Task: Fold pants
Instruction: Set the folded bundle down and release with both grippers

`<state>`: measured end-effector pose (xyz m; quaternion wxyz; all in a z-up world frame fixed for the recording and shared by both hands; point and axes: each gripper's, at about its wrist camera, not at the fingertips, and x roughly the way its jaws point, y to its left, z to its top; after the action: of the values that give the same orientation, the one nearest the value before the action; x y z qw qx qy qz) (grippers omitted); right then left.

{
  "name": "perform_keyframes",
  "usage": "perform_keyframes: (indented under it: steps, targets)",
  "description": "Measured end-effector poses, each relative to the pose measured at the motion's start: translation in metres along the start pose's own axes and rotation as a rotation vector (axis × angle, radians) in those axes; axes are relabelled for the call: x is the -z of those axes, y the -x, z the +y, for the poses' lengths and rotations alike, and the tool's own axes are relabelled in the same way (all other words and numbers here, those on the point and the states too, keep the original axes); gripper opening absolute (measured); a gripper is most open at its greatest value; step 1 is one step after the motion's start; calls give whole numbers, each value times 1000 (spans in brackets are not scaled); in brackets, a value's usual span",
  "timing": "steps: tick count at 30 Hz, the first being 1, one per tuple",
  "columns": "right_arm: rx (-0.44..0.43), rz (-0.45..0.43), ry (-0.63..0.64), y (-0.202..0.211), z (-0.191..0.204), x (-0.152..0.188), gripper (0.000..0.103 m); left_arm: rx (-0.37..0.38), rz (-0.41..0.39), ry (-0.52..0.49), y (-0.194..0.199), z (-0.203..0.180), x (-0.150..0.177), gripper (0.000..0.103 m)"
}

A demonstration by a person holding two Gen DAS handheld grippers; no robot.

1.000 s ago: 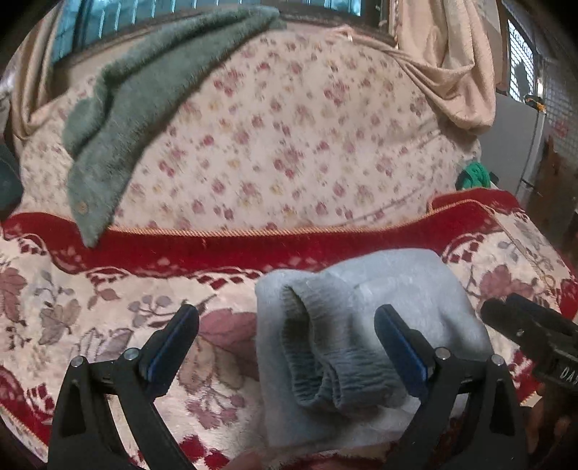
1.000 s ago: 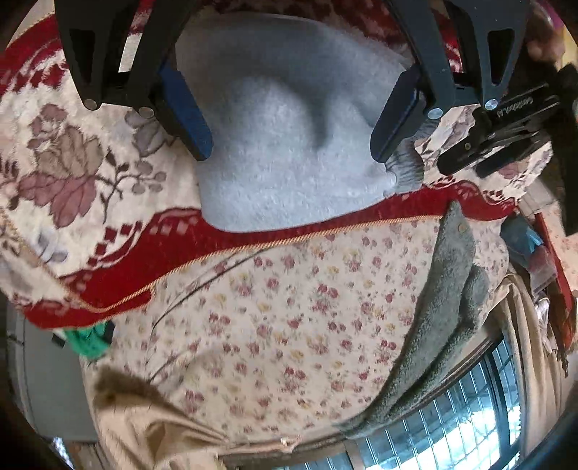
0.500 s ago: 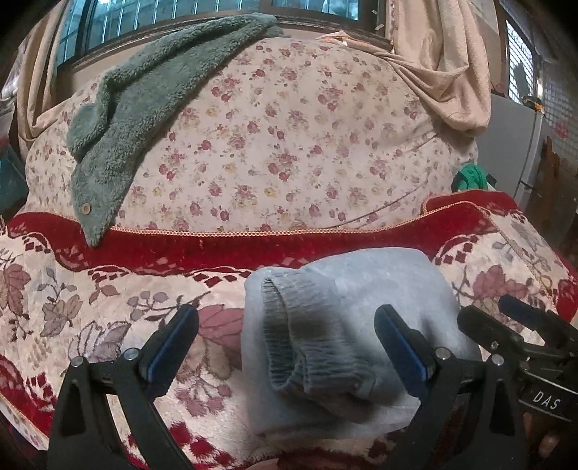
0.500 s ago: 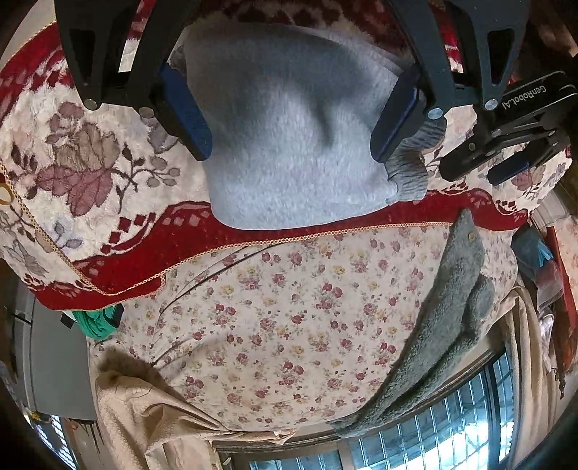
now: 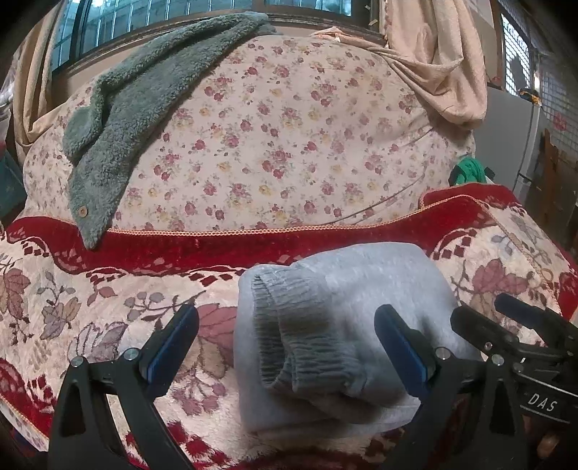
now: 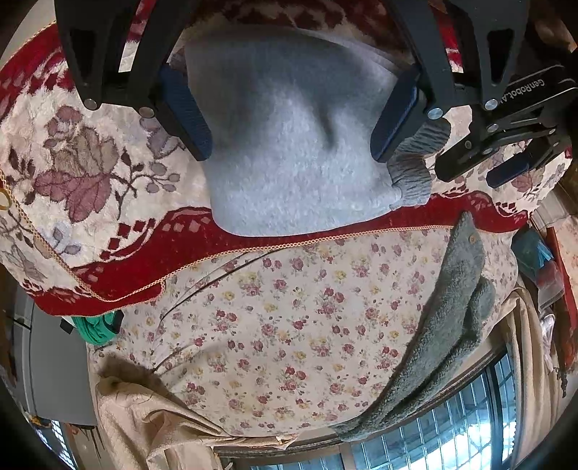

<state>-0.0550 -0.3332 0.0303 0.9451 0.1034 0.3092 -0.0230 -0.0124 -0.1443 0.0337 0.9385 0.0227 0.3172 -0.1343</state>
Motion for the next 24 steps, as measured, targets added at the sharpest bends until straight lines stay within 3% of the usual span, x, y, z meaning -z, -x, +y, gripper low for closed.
perform_keyframes:
  steps: [24]
  targets:
    - [-1,16,-15,-1,-4,3,93,9,-5,-17,0,-3,0,98]
